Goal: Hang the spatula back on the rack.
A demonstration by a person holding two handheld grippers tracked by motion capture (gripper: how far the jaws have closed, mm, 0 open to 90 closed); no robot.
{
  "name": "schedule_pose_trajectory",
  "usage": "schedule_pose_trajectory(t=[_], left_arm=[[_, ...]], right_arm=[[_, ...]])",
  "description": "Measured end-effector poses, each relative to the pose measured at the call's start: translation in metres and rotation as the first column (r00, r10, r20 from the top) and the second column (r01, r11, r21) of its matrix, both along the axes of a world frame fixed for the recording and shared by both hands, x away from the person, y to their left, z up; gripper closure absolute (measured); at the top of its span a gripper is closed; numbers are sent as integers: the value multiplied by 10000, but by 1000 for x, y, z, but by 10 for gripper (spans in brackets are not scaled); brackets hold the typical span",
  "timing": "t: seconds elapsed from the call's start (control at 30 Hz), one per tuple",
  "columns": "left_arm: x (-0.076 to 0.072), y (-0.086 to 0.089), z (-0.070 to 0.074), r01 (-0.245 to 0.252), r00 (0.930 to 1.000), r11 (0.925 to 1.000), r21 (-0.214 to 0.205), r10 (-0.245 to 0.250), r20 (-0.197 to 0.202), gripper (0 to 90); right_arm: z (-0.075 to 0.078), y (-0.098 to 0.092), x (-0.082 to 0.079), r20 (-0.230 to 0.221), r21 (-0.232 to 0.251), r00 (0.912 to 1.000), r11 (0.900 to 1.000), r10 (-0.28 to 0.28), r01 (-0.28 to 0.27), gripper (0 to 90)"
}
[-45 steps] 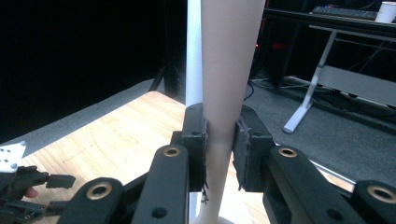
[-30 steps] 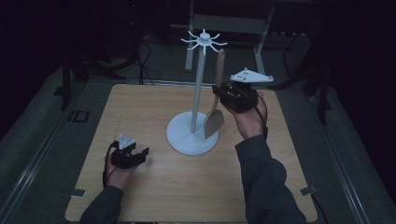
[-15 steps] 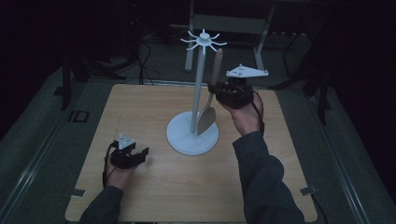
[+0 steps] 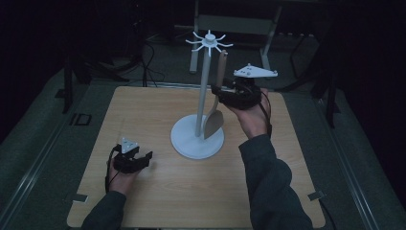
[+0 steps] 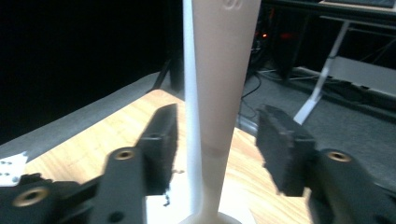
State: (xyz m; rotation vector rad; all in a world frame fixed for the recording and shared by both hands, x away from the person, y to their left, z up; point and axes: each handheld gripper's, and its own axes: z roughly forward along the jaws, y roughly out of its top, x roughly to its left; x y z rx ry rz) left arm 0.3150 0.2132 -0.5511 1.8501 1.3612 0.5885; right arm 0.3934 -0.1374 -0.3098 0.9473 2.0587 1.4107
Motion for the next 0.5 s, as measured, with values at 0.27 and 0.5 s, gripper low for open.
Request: schedule_pose_trajectory(t=[0.27,0.5], left_arm=[[0,0,0,2,10000,10000,12,-2,-6,393],[0,0,0,-28,10000,10000,-8,28,-5,392]], right_arm=[[-13,-14,-8,39,-1,10000,10000,-88,88,335],[-42,-41,-19,-266,-735,9995,9972,-169,150,303]])
